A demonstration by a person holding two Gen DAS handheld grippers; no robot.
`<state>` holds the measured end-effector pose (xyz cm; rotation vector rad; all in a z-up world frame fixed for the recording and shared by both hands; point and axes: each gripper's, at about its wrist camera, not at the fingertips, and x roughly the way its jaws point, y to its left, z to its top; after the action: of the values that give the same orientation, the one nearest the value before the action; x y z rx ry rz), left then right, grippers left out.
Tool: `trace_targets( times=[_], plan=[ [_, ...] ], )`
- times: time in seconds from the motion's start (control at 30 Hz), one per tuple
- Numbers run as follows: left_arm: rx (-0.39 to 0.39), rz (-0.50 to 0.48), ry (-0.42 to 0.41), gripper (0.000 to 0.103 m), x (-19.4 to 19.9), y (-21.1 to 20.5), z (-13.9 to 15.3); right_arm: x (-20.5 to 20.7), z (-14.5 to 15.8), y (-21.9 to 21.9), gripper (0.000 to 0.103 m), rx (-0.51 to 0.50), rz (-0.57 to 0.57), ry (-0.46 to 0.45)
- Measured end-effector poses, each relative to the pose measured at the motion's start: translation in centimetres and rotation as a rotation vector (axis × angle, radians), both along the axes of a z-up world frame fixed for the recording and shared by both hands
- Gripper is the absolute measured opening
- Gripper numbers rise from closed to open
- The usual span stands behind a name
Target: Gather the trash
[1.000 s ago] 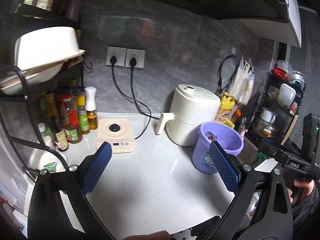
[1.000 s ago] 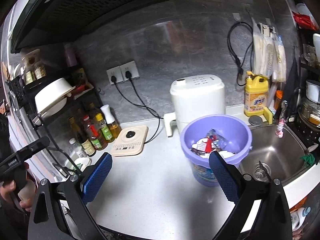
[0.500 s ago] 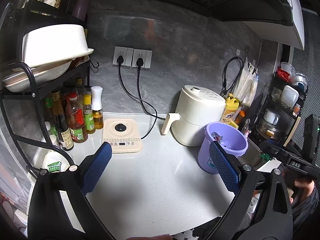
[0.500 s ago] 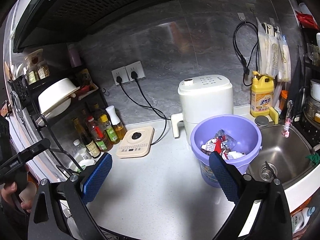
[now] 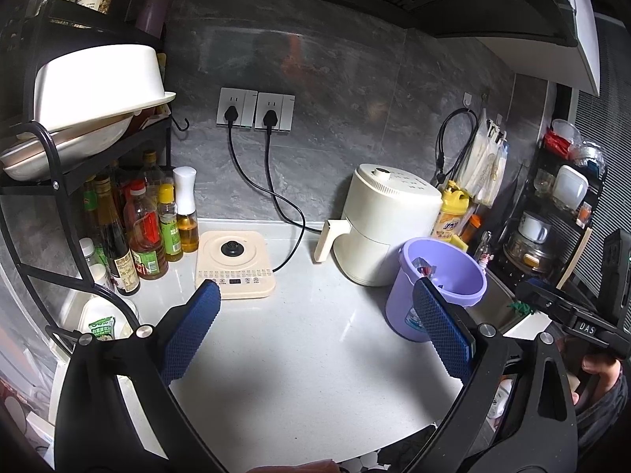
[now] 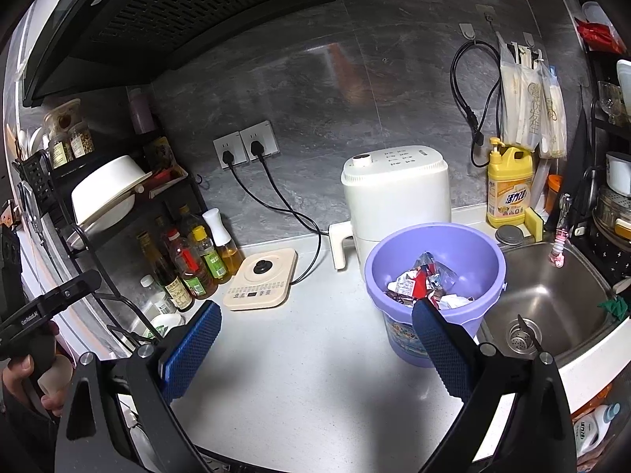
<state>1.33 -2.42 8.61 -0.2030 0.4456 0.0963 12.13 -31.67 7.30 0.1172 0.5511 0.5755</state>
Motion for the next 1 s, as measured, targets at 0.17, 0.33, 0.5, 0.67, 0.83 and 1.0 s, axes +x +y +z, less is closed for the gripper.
trace_targets(
  times=[0.17, 0.33, 0.5, 0.67, 0.83, 1.0],
  plan=[
    [-0.003, -0.004, -0.012, 0.097, -0.2, -0.5, 0.1, 0.0, -0.2, -0.1, 0.095, -0.006, -0.003, 0.008],
    [-0.001, 0.001, -0.007, 0.097, -0.5, -0.6, 0.0, -0.2, -0.3, -0.3, 0.095, -0.003, -0.006, 0.01],
    [-0.004, 0.01, -0.008, 0.097, -1.0, -0.5, 0.1, -0.4, -0.4, -0.2, 0.095, -0.005, 0.002, 0.012],
    [-0.004, 0.012, -0.01, 0.097, -1.1, -0.5, 0.1, -0.4, -0.2, -0.1, 0.095, -0.005, 0.011, 0.007],
    [-0.005, 0.009, -0.011, 0.097, -1.1, -0.5, 0.2, -0.5, -0.1, -0.4, 0.095, 0.0, 0.017, 0.002],
    [0.002, 0.003, -0.007, 0.097, -1.3, -1.0, 0.3, -0.6, -0.1, -0.5, 0.095, 0.001, 0.015, 0.005]
  ],
)
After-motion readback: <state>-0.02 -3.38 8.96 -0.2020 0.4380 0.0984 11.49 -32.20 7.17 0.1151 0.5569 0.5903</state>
